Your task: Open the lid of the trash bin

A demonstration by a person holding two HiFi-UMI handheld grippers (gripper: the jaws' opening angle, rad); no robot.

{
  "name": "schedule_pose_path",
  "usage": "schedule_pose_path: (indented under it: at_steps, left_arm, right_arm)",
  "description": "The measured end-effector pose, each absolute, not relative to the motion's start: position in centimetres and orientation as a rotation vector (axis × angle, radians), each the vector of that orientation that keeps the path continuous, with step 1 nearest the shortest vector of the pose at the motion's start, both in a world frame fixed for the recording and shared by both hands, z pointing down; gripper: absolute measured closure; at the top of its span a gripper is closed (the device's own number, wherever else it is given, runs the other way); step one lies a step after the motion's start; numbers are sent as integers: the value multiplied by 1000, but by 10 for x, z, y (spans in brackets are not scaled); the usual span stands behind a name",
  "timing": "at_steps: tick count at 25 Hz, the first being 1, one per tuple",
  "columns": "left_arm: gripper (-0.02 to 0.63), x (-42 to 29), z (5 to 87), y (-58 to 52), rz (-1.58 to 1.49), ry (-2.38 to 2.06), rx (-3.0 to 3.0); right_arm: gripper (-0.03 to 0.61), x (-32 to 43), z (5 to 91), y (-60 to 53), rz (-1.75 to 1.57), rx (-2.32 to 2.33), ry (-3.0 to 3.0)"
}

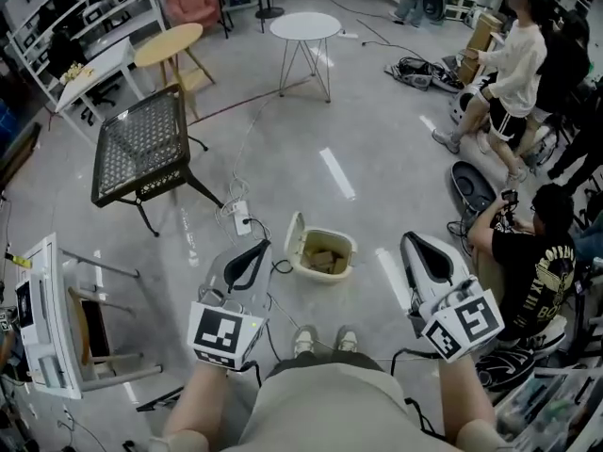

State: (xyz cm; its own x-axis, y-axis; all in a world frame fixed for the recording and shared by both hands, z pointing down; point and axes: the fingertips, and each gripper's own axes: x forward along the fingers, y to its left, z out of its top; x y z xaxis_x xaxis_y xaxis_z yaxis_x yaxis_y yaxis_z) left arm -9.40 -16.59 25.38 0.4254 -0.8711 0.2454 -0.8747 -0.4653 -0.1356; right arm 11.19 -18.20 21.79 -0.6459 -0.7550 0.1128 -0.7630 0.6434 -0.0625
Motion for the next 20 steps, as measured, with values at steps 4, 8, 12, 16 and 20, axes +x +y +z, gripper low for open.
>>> schedule_pose_path:
  at_steps: [4, 8, 12, 16, 20]
  left_arm:
    - [611, -88, 230, -145, 419, -1635, 2687]
    - [611, -82, 203, -120, 391, -1640, 2674]
    - [611, -75, 187, -109, 332, -1640, 2680]
    - [611, -79, 205, -117, 362, -1661, 2690]
    - [611, -85, 218, -125, 365, -1679, 2678]
  right_arm:
    - [575, 108, 194, -150, 74, 1208, -2810]
    - [575, 106, 171, -119, 79, 1176, -2837]
    - [575, 96, 170, -103, -58, 1106, -2785]
    - [575, 85, 192, -110, -52, 1071, -2799]
    - [575, 79, 199, -120, -45, 1082, -2828]
